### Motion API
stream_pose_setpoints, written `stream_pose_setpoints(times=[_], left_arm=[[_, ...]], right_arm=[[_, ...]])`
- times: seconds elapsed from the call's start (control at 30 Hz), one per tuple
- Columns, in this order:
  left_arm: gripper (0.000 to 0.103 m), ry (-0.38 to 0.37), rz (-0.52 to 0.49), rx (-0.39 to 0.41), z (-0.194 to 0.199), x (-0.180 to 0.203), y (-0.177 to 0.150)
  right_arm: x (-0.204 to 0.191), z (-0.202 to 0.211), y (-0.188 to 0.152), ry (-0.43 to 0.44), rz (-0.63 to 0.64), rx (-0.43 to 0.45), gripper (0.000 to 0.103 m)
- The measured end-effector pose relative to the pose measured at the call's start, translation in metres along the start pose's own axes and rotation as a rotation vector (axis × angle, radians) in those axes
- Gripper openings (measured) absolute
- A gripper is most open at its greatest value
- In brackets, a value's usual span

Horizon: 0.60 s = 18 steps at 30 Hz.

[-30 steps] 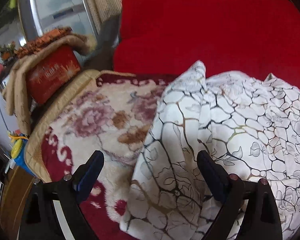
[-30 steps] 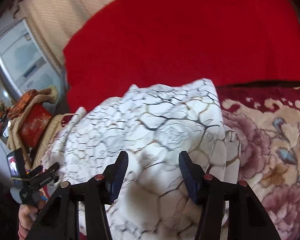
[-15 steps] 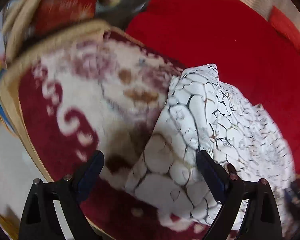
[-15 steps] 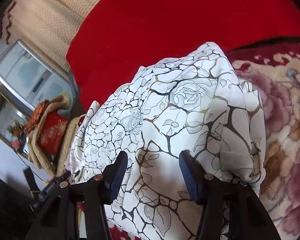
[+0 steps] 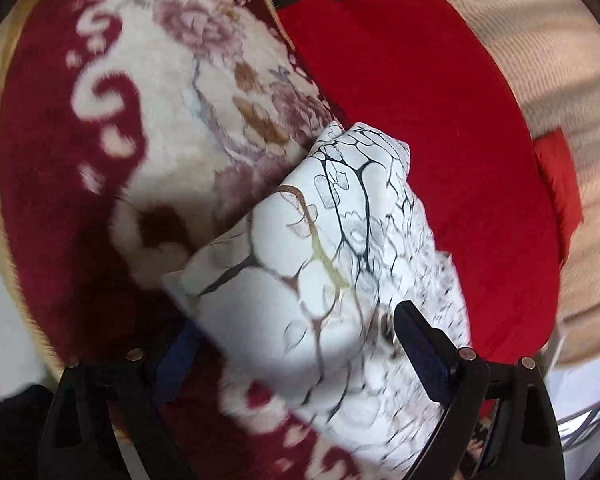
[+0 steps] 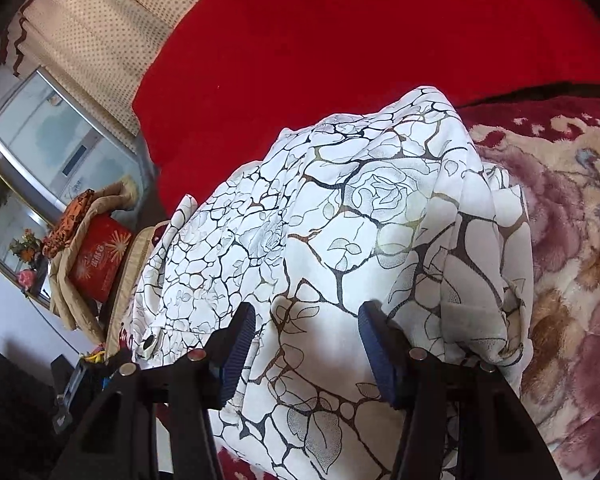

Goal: Fold large clothes

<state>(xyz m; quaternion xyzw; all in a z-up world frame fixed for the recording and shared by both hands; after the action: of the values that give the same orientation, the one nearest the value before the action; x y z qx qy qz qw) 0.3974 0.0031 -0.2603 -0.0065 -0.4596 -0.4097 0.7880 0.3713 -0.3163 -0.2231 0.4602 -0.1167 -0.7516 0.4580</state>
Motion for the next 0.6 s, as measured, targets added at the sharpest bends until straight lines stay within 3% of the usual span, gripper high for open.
stream_pose_setpoints(times=[0.13,0.27,0.3,0.4,0.43,0.47,0.5,0.6], left_arm=[[0.09,-0.054,0.033,0.043,-0.013,0.013,0.015],[0.052,-0.048,0.003,0.072,-0.015,0.02,0.016],[0.052,-0.047,-0.01,0.081,-0.014,0.02,0.017],[0.052,-0.031,-0.06,0.112,-0.013,0.026,0.018],[0.059,-0.021,-0.075,0.119,-0.014,0.027,0.018],[0.079,-0.032,-0.067,0.109,-0.017,0.029,0.017],[0.086,-0.055,-0.051,0.091,-0.022,0.032,0.017],[0.09,-0.065,0.005,0.081,-0.032,0.031,0.023]], right_arm=[[0.001,0.002,0.0,0.012,-0.011,-0.004,0.058],[0.002,0.005,-0.001,0.019,-0.008,-0.006,0.058],[0.002,0.005,-0.001,0.021,-0.006,-0.006,0.058],[0.002,0.007,-0.003,0.029,0.001,-0.008,0.058],[0.002,0.008,-0.003,0.031,0.001,-0.008,0.058],[0.002,0.008,-0.004,0.033,0.002,-0.01,0.058],[0.002,0.009,-0.004,0.034,0.003,-0.01,0.058],[0.001,0.01,-0.006,0.031,0.01,-0.009,0.058]])
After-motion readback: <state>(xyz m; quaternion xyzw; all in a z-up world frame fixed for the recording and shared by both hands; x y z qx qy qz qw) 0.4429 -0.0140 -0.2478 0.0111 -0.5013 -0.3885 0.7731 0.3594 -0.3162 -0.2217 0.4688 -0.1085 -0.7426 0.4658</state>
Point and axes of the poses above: each gripper's, at about its wrist camera, not at the fingertips, and z roughly against the way its jaws point, x to its right, y to its top, the point moved 9 cm from there along -z, roughly the way its jaws point, and after that the axes turned 8 degrees about x, right-handed, at the moved point
